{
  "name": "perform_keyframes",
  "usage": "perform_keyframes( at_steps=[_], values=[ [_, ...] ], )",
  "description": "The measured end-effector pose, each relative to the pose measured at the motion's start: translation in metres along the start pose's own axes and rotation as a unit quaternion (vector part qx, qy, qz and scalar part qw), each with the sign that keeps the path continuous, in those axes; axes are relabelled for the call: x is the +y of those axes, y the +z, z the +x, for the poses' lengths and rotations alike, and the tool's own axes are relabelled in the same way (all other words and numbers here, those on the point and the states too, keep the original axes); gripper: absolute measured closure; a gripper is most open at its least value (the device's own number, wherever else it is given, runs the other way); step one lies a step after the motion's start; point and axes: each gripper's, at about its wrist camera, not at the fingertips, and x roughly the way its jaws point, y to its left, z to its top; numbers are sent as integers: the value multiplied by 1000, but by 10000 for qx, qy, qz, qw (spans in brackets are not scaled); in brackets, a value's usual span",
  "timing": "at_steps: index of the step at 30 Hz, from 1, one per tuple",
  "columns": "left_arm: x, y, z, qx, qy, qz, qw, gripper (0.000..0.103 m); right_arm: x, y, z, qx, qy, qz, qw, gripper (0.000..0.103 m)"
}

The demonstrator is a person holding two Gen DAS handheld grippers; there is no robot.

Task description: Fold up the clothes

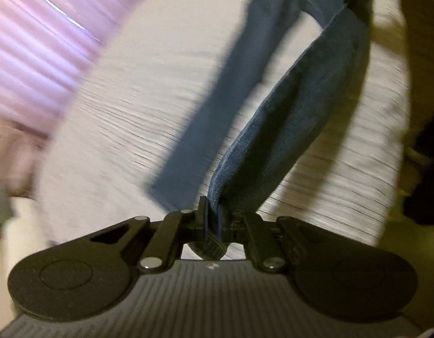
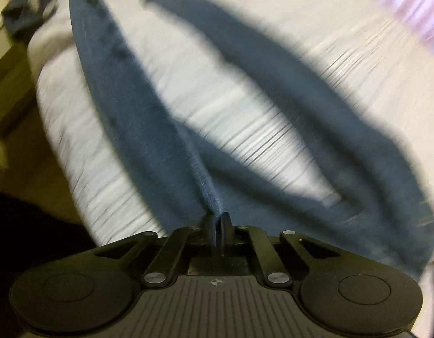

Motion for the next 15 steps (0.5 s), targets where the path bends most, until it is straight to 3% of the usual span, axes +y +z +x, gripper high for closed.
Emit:
perform_keyframes(
  at_steps=[2,4,7,9,10,11,12,13,15],
  values=[
    [-3,2,-17,-99,374,39,9992,98,-6,5,-33,-487,-297,106,9983,100],
    [-19,-7,-23,56,317,-44,9995,99,-6,2,-56,-813,-389,248,9956,100],
    [-66,-36,-4,695,-412,-181,9966,95,8,-16,-49,-724,-52,646,9953,99],
    [-102,-56,14,1310,-1043,-207,9857,91,25,-29,-26,-313,203,685,9970,95],
    [-121,-65,23,1619,-1310,-160,9779,92,35,-34,-18,-109,285,632,9975,75],
    [-134,-72,27,1782,-1433,-118,9734,92,45,-40,-9,96,366,578,9976,43],
    [-141,-75,26,1834,-1489,-182,9715,92,55,-46,-1,300,448,524,9972,32],
    [-146,-78,25,1865,-1538,-277,9699,92,65,-51,8,502,529,471,9962,28],
    [-142,-79,22,1797,-1499,-609,9703,91,70,-55,6,502,673,606,9946,28]
  ],
)
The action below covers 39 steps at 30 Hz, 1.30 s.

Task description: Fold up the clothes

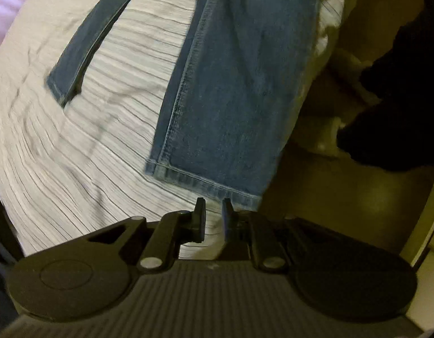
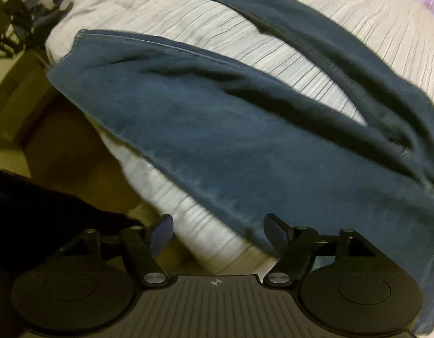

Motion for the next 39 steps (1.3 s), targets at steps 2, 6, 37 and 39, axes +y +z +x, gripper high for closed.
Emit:
perform_keyframes(
  at_steps=[2,6,37,39],
  values=[
    [14,5,-1,-157,56,-423,9990,91,-6,3,-3,-32,51,366,9993,28],
    [48,17,12,-362,232,-987,9942,82,-26,19,-7,-229,111,1147,9931,28],
    [141,38,90,-230,-353,-1318,9904,89,-107,110,46,-1784,383,2750,9440,28],
    [137,40,94,-71,-365,-1241,9916,88,-112,87,43,-1724,310,3094,9347,28]
  ],
)
